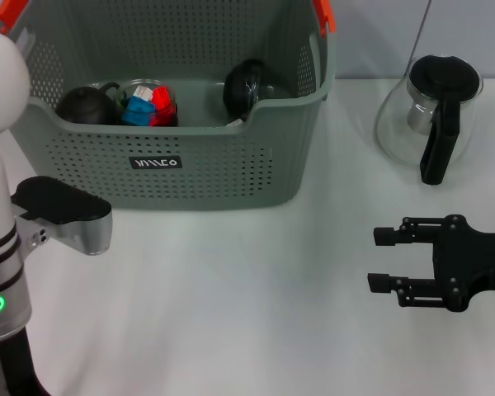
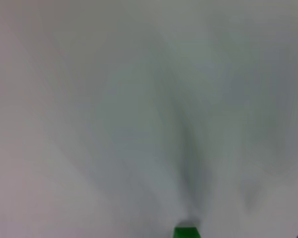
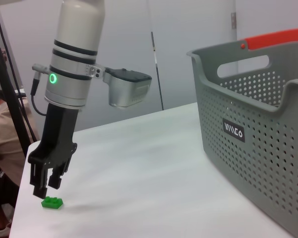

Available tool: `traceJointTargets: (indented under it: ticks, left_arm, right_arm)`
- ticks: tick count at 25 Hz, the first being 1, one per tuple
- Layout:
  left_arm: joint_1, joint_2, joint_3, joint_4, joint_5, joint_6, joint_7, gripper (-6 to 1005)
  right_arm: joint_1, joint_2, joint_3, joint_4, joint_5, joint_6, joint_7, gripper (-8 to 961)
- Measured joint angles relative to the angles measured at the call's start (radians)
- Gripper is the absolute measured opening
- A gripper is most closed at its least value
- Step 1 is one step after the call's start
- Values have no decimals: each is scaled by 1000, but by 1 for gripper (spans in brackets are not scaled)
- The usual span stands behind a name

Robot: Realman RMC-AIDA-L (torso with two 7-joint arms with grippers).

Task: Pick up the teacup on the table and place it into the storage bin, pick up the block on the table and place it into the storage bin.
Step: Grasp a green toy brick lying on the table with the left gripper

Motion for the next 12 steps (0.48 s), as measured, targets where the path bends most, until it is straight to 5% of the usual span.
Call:
traceJointTargets:
  ticks: [12]
  left_arm:
    - [-37,15,72,-96,1,-68,-25,424]
  right_arm:
    - [0,-1,0,0,-9,1,-8,699]
